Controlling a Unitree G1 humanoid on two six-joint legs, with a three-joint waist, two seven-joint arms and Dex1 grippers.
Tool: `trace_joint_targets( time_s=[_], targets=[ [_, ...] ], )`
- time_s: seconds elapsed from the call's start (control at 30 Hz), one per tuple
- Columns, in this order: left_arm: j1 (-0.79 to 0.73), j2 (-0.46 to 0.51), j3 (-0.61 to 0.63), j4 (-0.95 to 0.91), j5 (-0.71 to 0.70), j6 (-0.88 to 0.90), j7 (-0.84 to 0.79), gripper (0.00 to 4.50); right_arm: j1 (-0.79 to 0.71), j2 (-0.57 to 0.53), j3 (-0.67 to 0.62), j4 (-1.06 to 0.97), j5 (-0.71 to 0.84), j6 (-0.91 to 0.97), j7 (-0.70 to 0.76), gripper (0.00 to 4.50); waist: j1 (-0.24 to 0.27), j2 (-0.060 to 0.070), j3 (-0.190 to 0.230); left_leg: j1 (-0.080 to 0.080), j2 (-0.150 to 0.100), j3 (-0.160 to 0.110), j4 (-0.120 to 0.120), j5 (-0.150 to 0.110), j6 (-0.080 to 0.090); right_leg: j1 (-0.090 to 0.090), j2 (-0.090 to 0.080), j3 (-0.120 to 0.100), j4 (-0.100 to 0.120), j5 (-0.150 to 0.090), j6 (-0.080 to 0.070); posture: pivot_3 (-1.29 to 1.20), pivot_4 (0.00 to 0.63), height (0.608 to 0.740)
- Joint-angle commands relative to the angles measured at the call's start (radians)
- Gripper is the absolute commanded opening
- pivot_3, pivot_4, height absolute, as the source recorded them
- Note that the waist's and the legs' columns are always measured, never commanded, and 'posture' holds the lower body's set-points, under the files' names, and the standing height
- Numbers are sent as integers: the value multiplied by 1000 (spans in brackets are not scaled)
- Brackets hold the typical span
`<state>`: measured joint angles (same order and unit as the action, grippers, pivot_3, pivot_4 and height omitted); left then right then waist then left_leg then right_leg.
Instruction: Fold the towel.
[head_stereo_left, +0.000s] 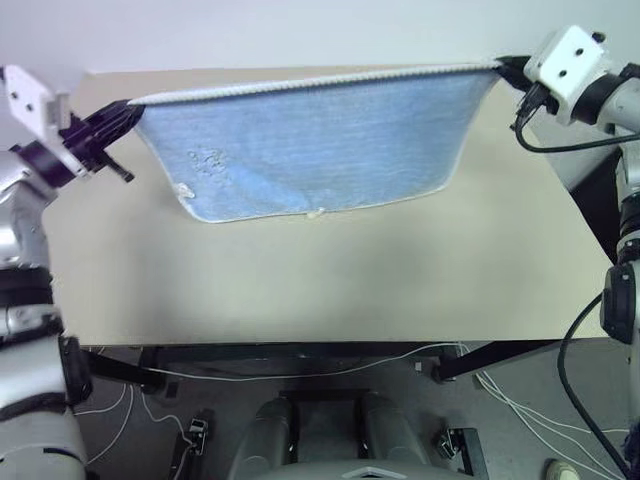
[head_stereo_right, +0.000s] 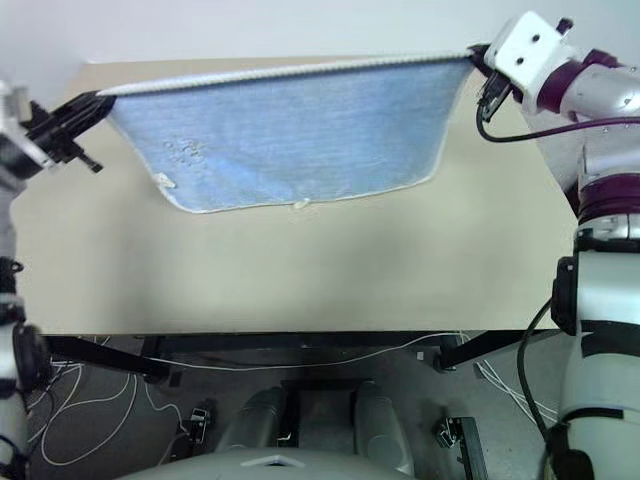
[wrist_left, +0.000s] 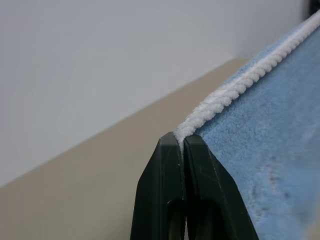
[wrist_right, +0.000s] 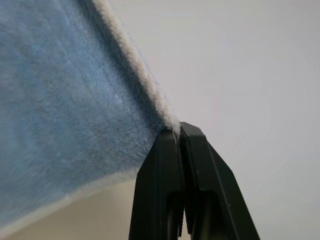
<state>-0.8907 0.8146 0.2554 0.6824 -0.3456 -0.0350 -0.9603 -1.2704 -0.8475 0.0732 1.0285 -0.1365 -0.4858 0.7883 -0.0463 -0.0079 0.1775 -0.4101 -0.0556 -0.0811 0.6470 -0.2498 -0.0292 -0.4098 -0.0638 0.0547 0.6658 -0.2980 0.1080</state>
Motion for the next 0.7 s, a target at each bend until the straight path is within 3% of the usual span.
trace_joint_targets(
  time_s=[0.03,0.17,0.27,0.4,0.6,0.7],
  targets=[
    [-96,24,0,128,56,-96,24,0,-49,-29,-20,28,-11,-16,-32,47,-1,0,0,0,0,0,0,0,0,0,0,0,0,0,0,0,150,740],
    [-125,46,0,162,49,-114,-54,0,-12,-52,-46,-10,35,-19,48,47,-1,0,0,0,0,1,0,0,0,-1,0,1,0,0,0,0,150,740],
    [-55,77,32,102,-8,-62,-150,0,106,-87,-88,-119,134,27,195,47,0,0,0,-1,0,1,0,0,0,0,0,0,0,0,0,0,150,740],
    [160,112,86,-100,-112,38,-273,0,381,-141,-160,-413,311,200,367,47,1,0,0,-1,1,1,0,0,1,0,0,0,0,0,0,0,150,740],
    [531,169,180,-404,-208,246,-314,0,804,-180,-254,-861,498,493,434,47,1,0,0,-1,2,0,1,-1,1,0,-1,1,1,0,0,0,150,740],
    [645,195,212,-485,-227,308,-321,0,912,-194,-288,-976,552,592,444,47,4,0,0,1,2,0,1,-1,2,2,-2,1,1,0,0,0,150,740]
  ],
)
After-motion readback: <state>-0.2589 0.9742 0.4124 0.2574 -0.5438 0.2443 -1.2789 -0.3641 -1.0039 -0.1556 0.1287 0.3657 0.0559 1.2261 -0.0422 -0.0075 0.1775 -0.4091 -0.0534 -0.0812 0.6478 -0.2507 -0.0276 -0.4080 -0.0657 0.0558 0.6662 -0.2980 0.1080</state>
